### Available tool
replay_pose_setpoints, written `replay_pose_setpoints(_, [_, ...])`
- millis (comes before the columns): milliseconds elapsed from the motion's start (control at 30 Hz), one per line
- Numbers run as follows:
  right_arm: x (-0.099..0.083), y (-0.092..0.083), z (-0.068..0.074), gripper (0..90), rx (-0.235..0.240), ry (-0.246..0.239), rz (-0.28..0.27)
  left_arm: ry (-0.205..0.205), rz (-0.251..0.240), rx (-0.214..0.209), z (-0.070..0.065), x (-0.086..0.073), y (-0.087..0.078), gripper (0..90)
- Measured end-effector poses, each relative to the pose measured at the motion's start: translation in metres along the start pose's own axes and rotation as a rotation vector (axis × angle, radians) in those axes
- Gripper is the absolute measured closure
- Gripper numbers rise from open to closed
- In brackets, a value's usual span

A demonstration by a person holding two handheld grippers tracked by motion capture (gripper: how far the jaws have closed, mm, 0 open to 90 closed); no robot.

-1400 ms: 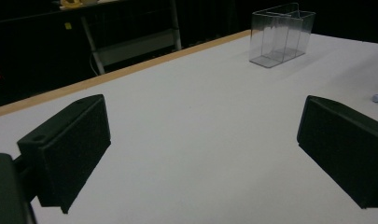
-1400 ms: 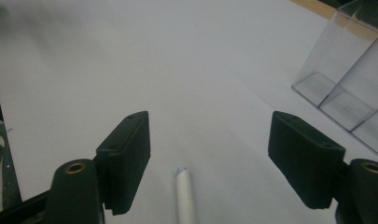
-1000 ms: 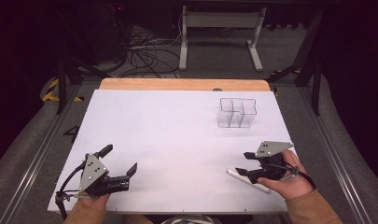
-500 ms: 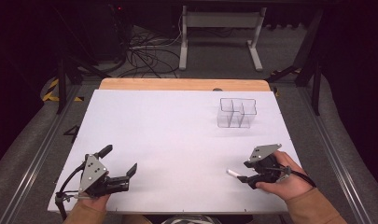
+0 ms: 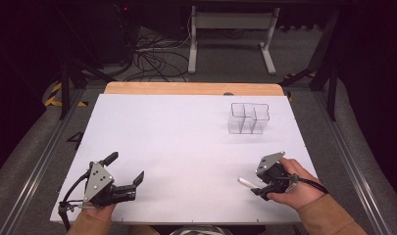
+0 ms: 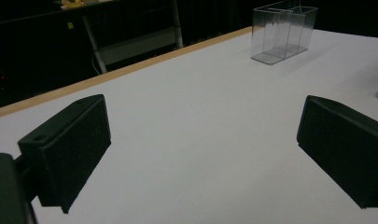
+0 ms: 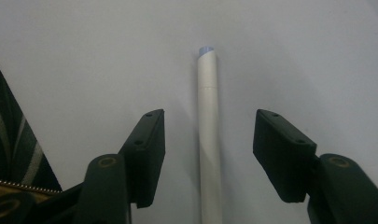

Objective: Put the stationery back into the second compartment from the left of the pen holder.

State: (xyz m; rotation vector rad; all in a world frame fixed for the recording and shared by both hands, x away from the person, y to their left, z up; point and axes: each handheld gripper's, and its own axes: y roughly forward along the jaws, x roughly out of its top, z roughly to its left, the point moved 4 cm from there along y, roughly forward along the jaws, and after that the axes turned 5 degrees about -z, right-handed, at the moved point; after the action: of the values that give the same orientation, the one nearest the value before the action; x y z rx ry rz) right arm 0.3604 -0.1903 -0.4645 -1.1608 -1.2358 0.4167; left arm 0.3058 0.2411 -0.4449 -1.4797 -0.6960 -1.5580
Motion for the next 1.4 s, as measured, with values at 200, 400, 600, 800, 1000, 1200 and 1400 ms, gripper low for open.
replay_pose_setpoints(200, [0.0,0.003,0.001,52.9,0.018,-0.012,0.06,0.002,0.001,-0.002,0.0,0.0,0.0,3.7])
replay_pose_setpoints(400, [0.001,0.007,0.001,57.7,0.025,-0.036,0.1,0.004,0.004,-0.002,0.0,0.0,0.0,3.7])
replay_pose_setpoints(600, [0.002,0.011,0.0,61.9,0.033,-0.053,0.133,0.003,0.004,-0.002,0.0,-0.001,0.001,3.8])
replay_pose_setpoints(800, [0.001,0.014,-0.002,67.8,0.04,-0.054,0.14,0.002,0.004,-0.003,0.0,-0.001,0.001,3.8])
replay_pose_setpoints(1000, [0.0,0.016,-0.003,72.2,0.045,-0.075,0.159,0.002,0.004,-0.004,0.0,-0.001,0.001,3.8])
replay_pose_setpoints(1200, [-0.002,0.02,-0.003,76.9,0.047,-0.075,0.183,0.002,0.004,-0.004,-0.001,-0.001,0.001,3.8])
replay_pose_setpoints(1400, [-0.002,0.021,-0.002,78.5,0.046,-0.074,0.192,0.001,0.004,-0.004,0.0,-0.001,0.001,3.8])
